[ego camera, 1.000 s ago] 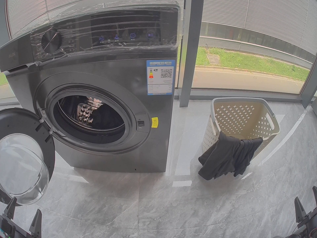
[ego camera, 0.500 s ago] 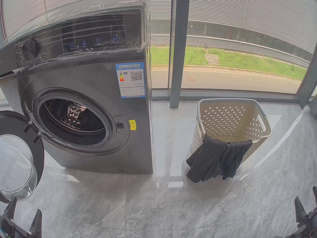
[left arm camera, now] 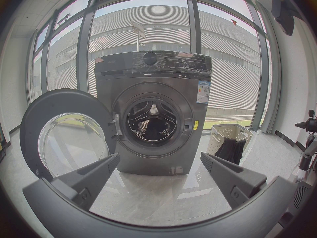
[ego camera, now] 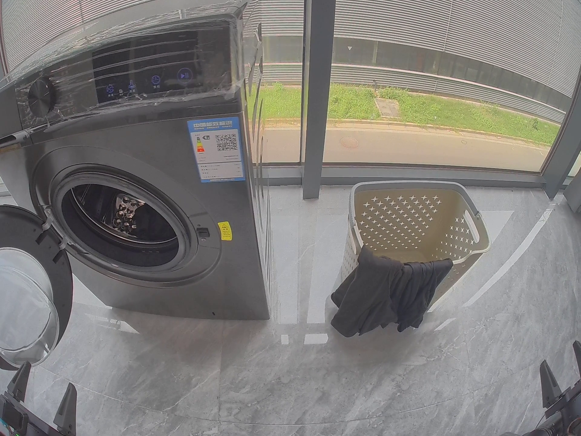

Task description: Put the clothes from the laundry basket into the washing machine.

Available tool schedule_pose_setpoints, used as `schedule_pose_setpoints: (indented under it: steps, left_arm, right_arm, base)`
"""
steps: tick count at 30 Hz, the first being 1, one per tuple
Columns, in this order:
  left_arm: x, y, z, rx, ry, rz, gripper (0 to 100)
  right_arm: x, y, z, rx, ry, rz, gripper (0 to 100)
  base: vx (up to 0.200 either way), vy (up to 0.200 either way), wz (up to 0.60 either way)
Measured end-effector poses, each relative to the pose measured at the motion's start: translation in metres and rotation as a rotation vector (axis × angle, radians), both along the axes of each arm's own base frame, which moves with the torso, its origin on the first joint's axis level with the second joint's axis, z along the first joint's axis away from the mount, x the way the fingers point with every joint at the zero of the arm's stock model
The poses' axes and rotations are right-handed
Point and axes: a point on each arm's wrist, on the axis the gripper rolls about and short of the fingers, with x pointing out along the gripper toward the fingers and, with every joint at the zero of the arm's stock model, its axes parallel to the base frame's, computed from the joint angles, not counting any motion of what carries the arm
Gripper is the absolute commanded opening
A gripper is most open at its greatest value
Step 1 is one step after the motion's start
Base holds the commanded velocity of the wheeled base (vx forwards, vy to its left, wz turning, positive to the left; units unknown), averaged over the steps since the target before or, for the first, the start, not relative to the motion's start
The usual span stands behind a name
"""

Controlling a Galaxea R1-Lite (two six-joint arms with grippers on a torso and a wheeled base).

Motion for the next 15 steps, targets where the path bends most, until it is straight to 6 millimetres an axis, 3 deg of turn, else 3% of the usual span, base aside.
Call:
schedule_pose_setpoints:
  steps: [6, 15]
  left_arm:
    - [0.0, 0.0, 0.0, -0.004, 0.0, -0.001, 100]
    - [0.0, -0.0001, 0.0, -0.001, 0.0, -0.003, 100]
  right_arm:
    - [0.0, 0.0, 0.0, 0.0, 0.0, 0.0, 100]
    - [0.0, 0.0, 0.0, 0.0, 0.0, 0.0, 100]
  base:
    - [0.0, 0.0, 0.0]
    - [0.0, -0.2, 0.0]
